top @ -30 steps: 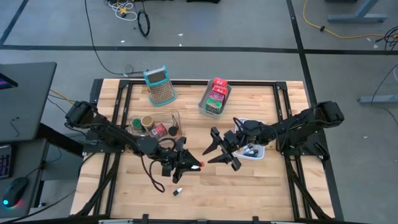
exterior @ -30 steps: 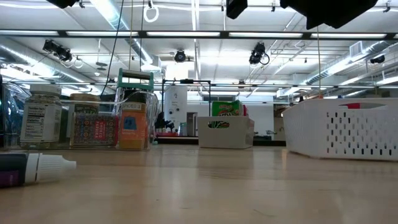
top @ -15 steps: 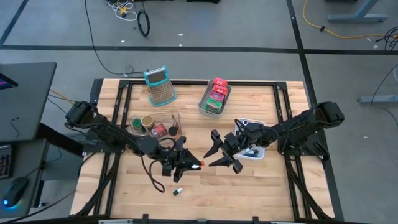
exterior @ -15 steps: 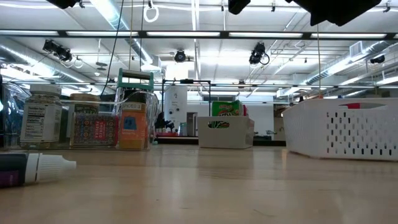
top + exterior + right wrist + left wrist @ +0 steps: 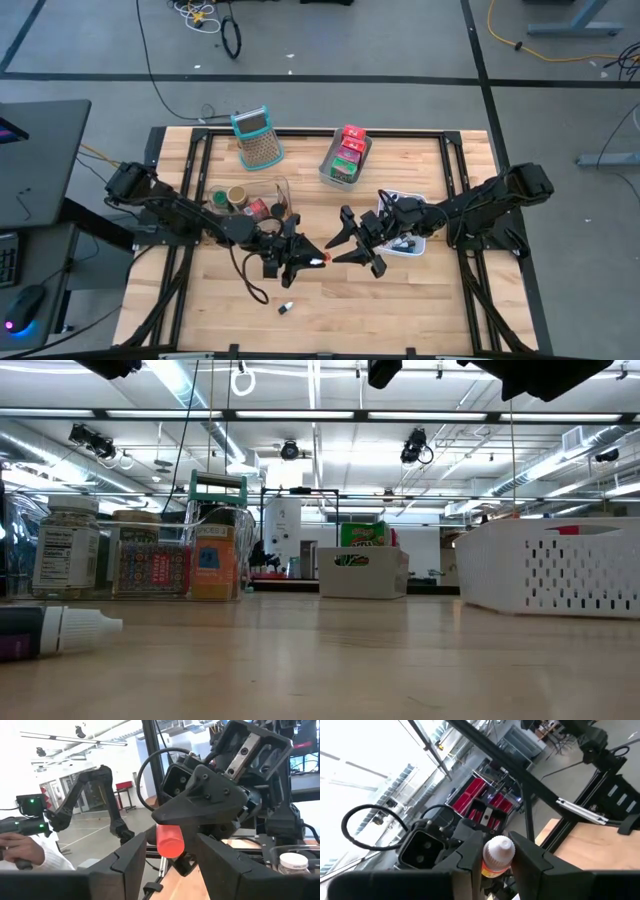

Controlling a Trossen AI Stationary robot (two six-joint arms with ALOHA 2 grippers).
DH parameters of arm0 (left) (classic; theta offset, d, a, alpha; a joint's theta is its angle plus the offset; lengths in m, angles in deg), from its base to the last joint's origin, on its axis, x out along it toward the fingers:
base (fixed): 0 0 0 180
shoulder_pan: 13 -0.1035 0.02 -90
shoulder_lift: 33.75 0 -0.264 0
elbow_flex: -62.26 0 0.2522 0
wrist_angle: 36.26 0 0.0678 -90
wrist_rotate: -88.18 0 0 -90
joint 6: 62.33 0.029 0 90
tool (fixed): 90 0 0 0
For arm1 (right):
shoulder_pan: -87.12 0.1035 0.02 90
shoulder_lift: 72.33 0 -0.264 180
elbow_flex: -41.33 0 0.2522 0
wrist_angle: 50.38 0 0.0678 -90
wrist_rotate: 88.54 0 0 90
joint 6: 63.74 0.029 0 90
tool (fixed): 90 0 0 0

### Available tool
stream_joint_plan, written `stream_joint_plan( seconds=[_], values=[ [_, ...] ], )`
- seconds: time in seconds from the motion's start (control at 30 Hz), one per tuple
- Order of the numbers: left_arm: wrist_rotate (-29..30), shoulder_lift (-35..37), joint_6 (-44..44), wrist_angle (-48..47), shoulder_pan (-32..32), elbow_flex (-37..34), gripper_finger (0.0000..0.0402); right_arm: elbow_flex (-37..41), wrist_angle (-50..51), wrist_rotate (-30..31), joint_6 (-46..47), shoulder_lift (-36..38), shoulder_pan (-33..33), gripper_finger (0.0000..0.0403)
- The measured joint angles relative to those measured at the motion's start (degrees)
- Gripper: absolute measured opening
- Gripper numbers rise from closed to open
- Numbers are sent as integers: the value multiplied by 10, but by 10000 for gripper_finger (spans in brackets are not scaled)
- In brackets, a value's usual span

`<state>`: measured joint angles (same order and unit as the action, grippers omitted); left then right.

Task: Pick & Place Kitchen Items
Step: Put the orange food coloring bottle into the white bin

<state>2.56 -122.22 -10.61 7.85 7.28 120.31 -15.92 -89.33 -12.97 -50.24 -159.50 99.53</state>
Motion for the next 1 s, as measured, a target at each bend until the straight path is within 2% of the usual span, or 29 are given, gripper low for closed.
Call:
stream_joint_plan(
  seconds=[0.2, 0.37, 0.83, 1.0],
  values=[
    [-42, 0, -4, 0, -24, 0, 86, 0, 0, 0, -4, 0, 0, 181],
    [-113, -2, -34, 0, -53, 1, 90, 0, -3, 1, -4, 0, 0, 181],
    [-128, -8, -49, -50, -79, 38, 88, 0, -4, 2, -20, 0, 0, 180],
    [-129, -8, -55, -49, -79, 38, 87, 0, -7, 1, -20, 0, 0, 161]
  ],
)
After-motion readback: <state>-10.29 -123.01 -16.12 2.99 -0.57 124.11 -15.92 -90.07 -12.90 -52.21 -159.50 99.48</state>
